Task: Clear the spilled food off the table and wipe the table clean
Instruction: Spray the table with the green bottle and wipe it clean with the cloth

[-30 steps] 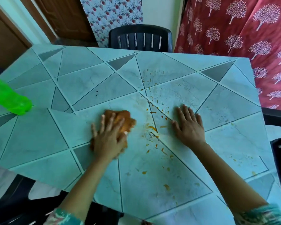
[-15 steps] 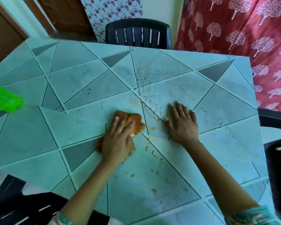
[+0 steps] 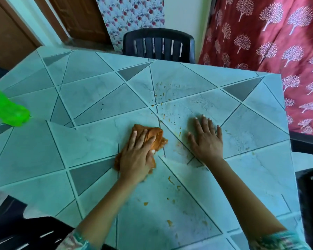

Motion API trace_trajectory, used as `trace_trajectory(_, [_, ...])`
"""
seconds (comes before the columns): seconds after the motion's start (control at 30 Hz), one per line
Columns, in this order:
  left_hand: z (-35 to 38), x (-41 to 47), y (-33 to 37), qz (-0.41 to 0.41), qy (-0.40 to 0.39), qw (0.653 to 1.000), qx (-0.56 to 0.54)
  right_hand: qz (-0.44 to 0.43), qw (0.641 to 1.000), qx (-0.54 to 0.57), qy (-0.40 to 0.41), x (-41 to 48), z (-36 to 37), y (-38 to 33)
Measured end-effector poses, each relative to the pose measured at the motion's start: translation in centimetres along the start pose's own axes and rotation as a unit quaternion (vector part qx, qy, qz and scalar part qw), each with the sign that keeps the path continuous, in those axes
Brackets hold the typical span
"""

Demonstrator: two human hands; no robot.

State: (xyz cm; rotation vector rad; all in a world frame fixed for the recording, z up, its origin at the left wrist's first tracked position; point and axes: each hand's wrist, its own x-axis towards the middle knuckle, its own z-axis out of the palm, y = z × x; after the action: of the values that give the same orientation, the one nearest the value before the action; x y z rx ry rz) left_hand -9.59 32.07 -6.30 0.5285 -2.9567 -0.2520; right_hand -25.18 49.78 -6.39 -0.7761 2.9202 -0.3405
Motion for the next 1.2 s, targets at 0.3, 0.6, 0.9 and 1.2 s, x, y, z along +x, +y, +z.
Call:
trace_trajectory(0.3, [-0.1,12.1,0.7,-0.119,-0.007,0.993,-0.009,0.010,1.000,-0.010,-0.004,0.9,0.0,0.5])
trace_trajectory(0.6, [-0.4,6.5,-3.4,-0.001,-0.021,1.000,0.016,-0.001,1.000,-0.018,-0.021,3.3,-0.8,0.6])
trace_trajectory(0.9, [0.4,16.9,1.7,-0.077,-0.020,0.997,-0.023,0.003,1.000,-0.018,-0.011,3.3,-0.6,0.5])
trace_trajectory(1.2, [-0.6,14.1,-6.2,-0.068,-0.001,0.998,-0.008,0.024,0.999,-0.015,-0.040,6.8,-0.9,0.1])
